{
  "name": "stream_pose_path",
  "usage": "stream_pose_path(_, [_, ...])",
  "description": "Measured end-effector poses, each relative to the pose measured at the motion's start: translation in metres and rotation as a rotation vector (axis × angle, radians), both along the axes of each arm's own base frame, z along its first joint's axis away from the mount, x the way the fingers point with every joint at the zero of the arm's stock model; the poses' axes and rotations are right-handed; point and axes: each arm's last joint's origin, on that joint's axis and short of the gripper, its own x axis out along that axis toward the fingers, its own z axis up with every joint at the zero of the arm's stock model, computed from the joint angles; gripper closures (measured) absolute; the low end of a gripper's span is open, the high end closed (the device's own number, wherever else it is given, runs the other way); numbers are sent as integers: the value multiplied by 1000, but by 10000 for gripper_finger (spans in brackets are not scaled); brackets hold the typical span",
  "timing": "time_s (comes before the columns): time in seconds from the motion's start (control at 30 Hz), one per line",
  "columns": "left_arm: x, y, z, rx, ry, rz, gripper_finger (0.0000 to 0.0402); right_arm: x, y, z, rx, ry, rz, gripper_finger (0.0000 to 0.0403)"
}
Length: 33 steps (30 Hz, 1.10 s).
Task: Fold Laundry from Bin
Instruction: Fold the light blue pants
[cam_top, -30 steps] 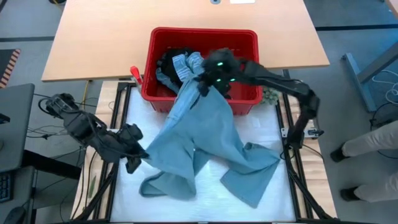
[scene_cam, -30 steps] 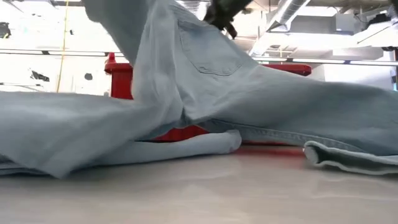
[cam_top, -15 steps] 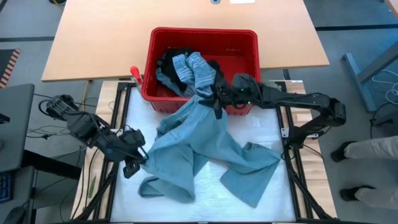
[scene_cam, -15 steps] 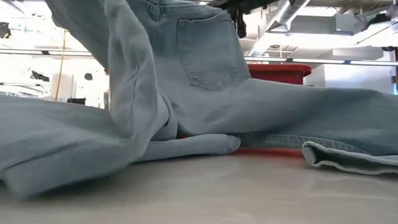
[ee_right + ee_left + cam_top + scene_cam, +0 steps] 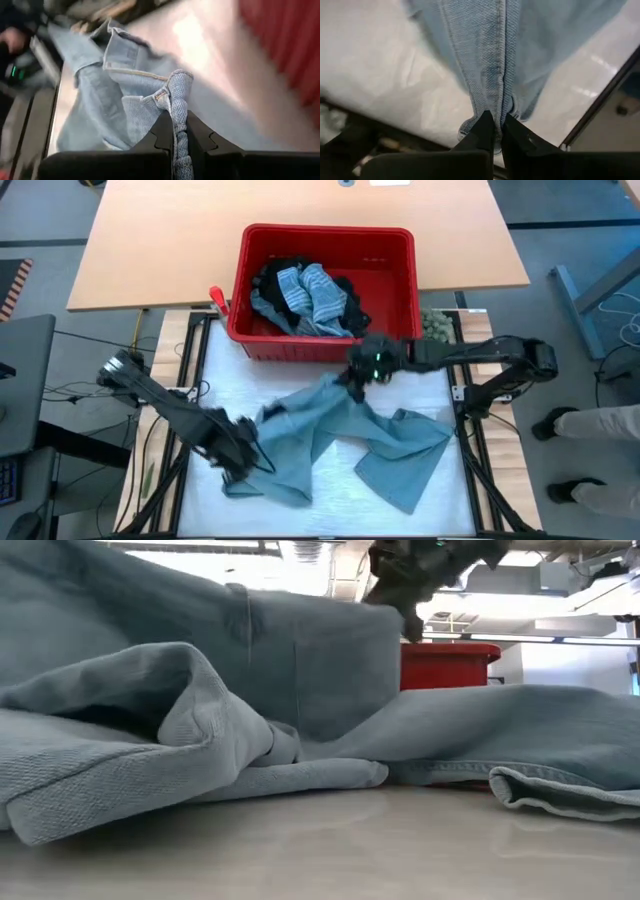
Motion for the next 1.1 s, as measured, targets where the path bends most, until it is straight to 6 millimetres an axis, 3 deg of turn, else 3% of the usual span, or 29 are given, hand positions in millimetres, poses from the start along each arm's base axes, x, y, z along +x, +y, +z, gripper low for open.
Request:
stream_pose_path(0.17, [17, -35, -37, -20, 80, -123, 355, -8, 33, -18, 9, 33, 96, 358])
stream_pose_path(0.3, [14, -52, -48, -94, 158, -161, 289, -13, 47, -18, -11, 55, 101, 358])
stream_pose_path(0.5, [-16, -49, -10, -184, 83, -79, 198, -16, 57, -19, -13, 74, 126, 358])
stream_pose_path(0.67, [-25, -31, 29, -85, -352, 159, 162, -16, 60, -19, -33, 69, 118, 358])
stream_pose_path(0.77, [-12, -18, 35, 38, -541, 290, 161, -16, 60, -19, -46, 65, 109, 358])
stream_pose_path(0.9, [26, -9, 16, 192, -609, 334, 163, -15, 59, -17, -55, 46, 107, 358])
stream_pose_path(1.1, [72, 6, -19, 314, -520, 150, 164, -13, 60, -15, -51, 18, 109, 358])
